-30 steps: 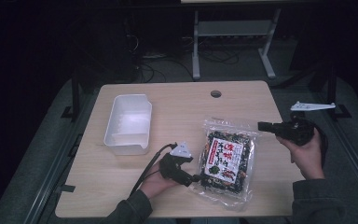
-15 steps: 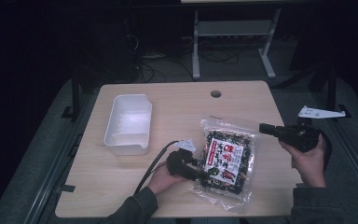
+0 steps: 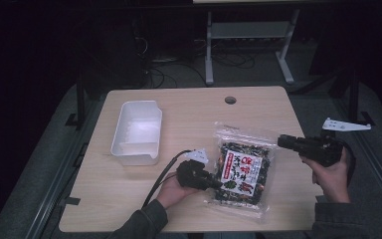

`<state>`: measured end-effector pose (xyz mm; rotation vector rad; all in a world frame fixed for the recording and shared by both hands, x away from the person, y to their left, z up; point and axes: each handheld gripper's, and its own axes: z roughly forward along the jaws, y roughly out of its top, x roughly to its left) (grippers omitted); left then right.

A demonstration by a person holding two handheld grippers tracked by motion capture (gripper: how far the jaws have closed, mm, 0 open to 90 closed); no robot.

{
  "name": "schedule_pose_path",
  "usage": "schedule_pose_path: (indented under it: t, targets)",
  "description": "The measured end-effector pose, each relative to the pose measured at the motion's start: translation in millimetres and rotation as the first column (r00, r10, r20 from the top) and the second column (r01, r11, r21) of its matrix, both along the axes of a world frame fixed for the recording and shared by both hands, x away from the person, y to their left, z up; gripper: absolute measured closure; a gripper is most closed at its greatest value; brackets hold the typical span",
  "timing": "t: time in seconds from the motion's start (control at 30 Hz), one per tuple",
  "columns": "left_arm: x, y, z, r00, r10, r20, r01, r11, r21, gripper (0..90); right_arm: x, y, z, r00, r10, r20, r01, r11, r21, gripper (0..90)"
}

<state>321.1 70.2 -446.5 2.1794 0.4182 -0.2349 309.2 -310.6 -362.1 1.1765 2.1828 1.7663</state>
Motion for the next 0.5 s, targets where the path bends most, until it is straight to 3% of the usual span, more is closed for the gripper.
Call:
schedule_pose_path:
  t: [0.13,0.17,0.2,0.5]
  targets:
    - [-1.6,-0.9,0.4,1.0000,-0.009,0.005,0.009,1.0000,0.004,70.8,2.2,3.8,-6.9,0.9998,0.012,-0.018,-0.012,1.000,-0.005,54.4]
    - [-1.6,-0.9,0.4,1.0000,-0.009,0.005,0.009,1.0000,0.004,71.0,2.2,3.8,-6.9,0.9998,0.012,-0.018,-0.012,1.000,-0.005,54.4]
    - [-2.1,-1.5,0.3,0.9999,-0.012,0.007,0.012,0.9999,0.004,71.0,2.8,7.6,-13.9,0.9991,0.024,-0.035,-0.025,1.000,-0.011,48.1]
    - [-4.1,-2.7,1.2,0.9995,-0.023,0.020,0.023,0.9997,0.008,71.2,5.2,8.8,-30.8,0.9972,0.014,-0.073,-0.015,1.000,-0.008,45.1]
